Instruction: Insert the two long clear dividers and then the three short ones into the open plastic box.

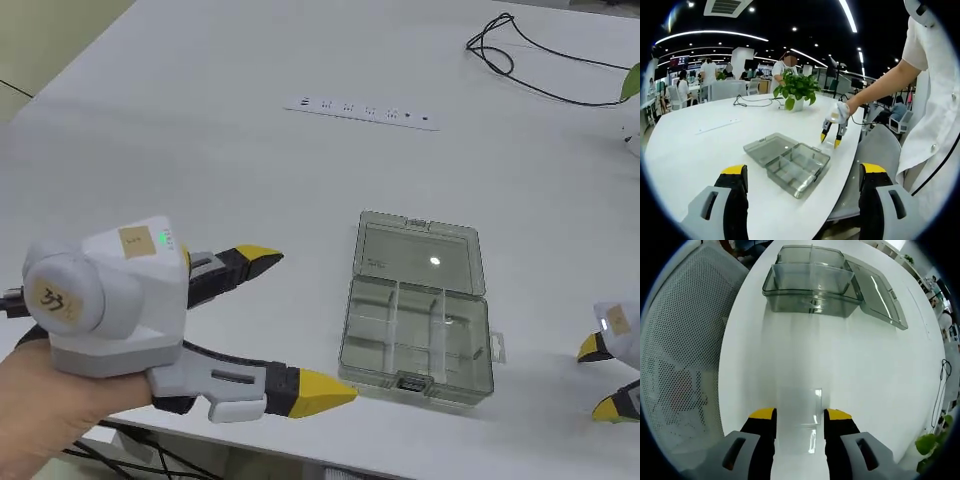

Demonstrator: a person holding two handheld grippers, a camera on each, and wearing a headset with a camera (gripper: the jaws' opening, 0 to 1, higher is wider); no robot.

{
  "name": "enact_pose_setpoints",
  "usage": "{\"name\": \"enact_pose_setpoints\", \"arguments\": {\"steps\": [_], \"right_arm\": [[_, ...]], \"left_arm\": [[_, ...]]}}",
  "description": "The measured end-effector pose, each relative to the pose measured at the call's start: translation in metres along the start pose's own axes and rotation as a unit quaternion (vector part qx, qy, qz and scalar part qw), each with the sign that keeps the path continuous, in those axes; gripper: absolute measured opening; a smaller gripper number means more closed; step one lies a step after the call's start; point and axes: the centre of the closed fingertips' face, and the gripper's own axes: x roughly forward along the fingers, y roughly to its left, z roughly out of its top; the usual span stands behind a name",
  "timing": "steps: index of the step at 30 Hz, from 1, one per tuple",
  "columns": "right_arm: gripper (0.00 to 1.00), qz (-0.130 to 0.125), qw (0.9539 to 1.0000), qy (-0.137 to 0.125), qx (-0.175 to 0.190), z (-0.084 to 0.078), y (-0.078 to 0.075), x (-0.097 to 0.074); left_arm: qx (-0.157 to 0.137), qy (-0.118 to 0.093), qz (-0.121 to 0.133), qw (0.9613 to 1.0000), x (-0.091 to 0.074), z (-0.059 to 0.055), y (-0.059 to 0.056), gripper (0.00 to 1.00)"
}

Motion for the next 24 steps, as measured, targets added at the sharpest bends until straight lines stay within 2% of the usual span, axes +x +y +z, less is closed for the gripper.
{"name": "enact_pose_setpoints", "arguments": {"steps": [5,18,24], "right_arm": [[0.33,-0.001,1.0,0.008,-0.004,0.0,0.001,-0.001],[0.33,-0.01,0.9999,0.007,0.009,-0.003,-0.001,-0.001],[0.33,-0.025,0.9994,-0.005,0.021,0.003,-0.002,-0.013]], "left_arm": [[0.001,0.0,-0.001,1.0,0.0,0.0,0.0,0.94],[0.007,0.0,-0.004,1.0,-0.001,0.003,0.0,0.94],[0.011,0.001,-0.006,0.9999,-0.002,0.003,-0.001,0.93]]}}
